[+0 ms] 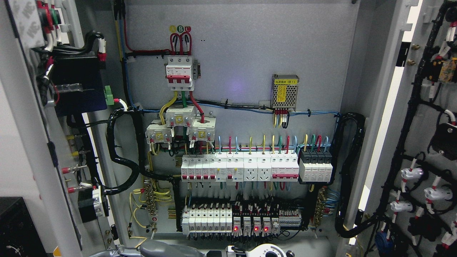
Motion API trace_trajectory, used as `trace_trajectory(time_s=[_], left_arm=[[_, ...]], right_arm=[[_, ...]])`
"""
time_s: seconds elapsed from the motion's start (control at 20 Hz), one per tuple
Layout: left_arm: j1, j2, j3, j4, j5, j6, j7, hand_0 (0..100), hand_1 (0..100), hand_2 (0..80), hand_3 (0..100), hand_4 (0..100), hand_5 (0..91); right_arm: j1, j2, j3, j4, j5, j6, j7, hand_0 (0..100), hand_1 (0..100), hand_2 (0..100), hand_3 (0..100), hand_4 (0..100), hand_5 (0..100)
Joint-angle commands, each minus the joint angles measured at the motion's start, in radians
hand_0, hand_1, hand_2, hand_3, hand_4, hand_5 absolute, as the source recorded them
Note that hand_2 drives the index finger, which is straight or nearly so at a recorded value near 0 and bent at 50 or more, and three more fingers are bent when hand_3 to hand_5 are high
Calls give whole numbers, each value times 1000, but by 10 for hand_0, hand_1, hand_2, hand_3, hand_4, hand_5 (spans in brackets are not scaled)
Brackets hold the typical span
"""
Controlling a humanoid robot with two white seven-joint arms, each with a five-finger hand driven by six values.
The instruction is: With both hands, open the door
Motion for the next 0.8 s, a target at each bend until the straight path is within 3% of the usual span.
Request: trace_trajectory(time_s=[0.0,0.75], left_arm=[[14,0,0,0,0,0,1,0,0,0,0,0,0],[9,0,2,0,0,0,1,0,0,0,0,0,0]], right_arm=[[-13,74,9,29,6,46,-1,0,0,0,0,0,0],[-13,126,32,49,73,51,-1,0,0,0,0,0,0]])
